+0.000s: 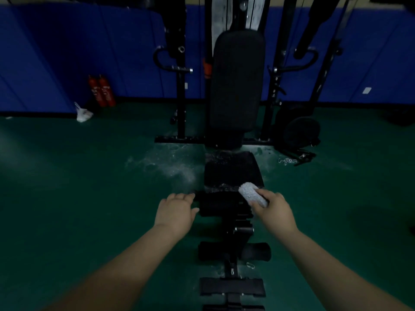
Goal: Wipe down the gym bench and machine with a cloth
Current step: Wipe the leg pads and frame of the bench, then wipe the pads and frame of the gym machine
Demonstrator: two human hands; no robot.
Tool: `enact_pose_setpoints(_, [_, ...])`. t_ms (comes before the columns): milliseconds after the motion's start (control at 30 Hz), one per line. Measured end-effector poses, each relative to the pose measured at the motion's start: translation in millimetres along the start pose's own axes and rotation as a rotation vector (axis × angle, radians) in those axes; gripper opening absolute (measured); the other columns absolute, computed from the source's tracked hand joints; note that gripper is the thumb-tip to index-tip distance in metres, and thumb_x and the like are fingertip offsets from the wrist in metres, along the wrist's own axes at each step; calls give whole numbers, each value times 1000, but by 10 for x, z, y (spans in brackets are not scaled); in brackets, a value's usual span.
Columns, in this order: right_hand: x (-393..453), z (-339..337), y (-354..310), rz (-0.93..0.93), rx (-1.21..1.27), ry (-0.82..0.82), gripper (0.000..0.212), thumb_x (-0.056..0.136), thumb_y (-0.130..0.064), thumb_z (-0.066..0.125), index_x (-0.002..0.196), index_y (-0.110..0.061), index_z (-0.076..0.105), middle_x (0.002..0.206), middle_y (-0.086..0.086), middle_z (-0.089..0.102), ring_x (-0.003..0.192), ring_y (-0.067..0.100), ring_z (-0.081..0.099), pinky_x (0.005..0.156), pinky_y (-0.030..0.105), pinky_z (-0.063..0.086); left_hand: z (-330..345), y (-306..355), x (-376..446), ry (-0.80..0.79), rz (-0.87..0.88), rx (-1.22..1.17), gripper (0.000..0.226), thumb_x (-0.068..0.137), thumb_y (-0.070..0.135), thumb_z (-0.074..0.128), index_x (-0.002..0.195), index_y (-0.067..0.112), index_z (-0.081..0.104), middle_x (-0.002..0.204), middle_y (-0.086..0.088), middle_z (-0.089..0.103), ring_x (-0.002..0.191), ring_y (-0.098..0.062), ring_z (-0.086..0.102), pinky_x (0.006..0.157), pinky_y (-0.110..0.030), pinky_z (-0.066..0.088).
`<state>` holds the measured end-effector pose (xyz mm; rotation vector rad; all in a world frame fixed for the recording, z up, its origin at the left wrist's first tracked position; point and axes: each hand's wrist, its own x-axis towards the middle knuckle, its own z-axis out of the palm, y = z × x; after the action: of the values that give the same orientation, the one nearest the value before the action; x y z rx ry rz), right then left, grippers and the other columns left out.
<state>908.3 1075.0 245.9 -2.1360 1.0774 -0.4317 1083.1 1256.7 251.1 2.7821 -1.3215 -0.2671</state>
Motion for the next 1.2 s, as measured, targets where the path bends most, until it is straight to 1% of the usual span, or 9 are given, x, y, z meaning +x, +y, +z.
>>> enact_pose_setpoints(100, [187,-65,-174,-14,24,-3,48,90,-33,61,136,-22,50,110,1,46,67,10,58,59,21,46,-217,-80,112,39,-26,-12,53,99,45,34,147,23,29,146,0,40,134,-21,33,108,-35,29])
enact_pose_setpoints(167, [338,-89,-295,-20,61,9,47,91,-31,61,136,-22,50,111,1,45,65,14,60,57,24,49,-385,-139,216,88,-35,2,52,99,46,35,146,23,33,145,-1,42,132,-21,35,106,-35,31])
enact_pose_setpoints(333, [768,-55,-641,-75,126,65,47,88,-35,63,133,-25,52,113,2,57,65,13,63,55,24,49,-771,-345,561,191,-16,6,53,99,46,34,146,24,31,145,0,41,134,-21,34,108,-35,30])
enact_pose_setpoints(467, [1191,106,-994,-72,145,102,46,87,-38,61,132,-29,54,108,3,62,58,10,63,46,17,41,-1015,-644,963,231,14,-6,53,99,47,33,147,25,30,146,1,40,135,-21,32,111,-37,29])
enact_pose_setpoints(600, [1637,370,-1470,-82,170,178,44,88,-37,61,131,-27,55,116,0,58,69,4,60,49,11,38,-1268,-1117,1479,270,61,39,54,99,49,32,146,24,31,146,3,41,134,-19,31,110,-35,28])
enact_pose_setpoints(867, [2515,824,-2371,-38,239,368,44,87,-38,62,129,-27,56,111,0,58,74,4,58,53,14,39,-2004,-2017,2603,342,175,148,52,98,50,33,145,27,34,146,4,41,136,-19,29,113,-38,23])
enact_pose_setpoints(967, [2727,897,-2562,-39,239,410,44,86,-37,63,129,-28,56,109,-1,59,76,1,58,54,10,37,-2181,-2178,2941,353,202,172,52,98,51,32,144,28,35,144,5,42,133,-18,32,112,-38,25])
enact_pose_setpoints(1100, [2999,946,-2736,-52,247,419,44,86,-40,62,128,-30,57,110,-3,60,82,4,60,61,16,44,-2308,-2283,3295,361,220,142,52,98,52,32,144,28,35,141,4,46,126,-19,40,104,-35,33])
enact_pose_setpoints(1200, [3256,987,-2842,-56,251,432,45,85,-42,62,128,-30,56,109,-4,60,85,5,61,65,20,47,-2377,-2355,3533,372,232,120,52,98,51,32,144,28,34,141,4,46,125,-19,41,101,-34,35])
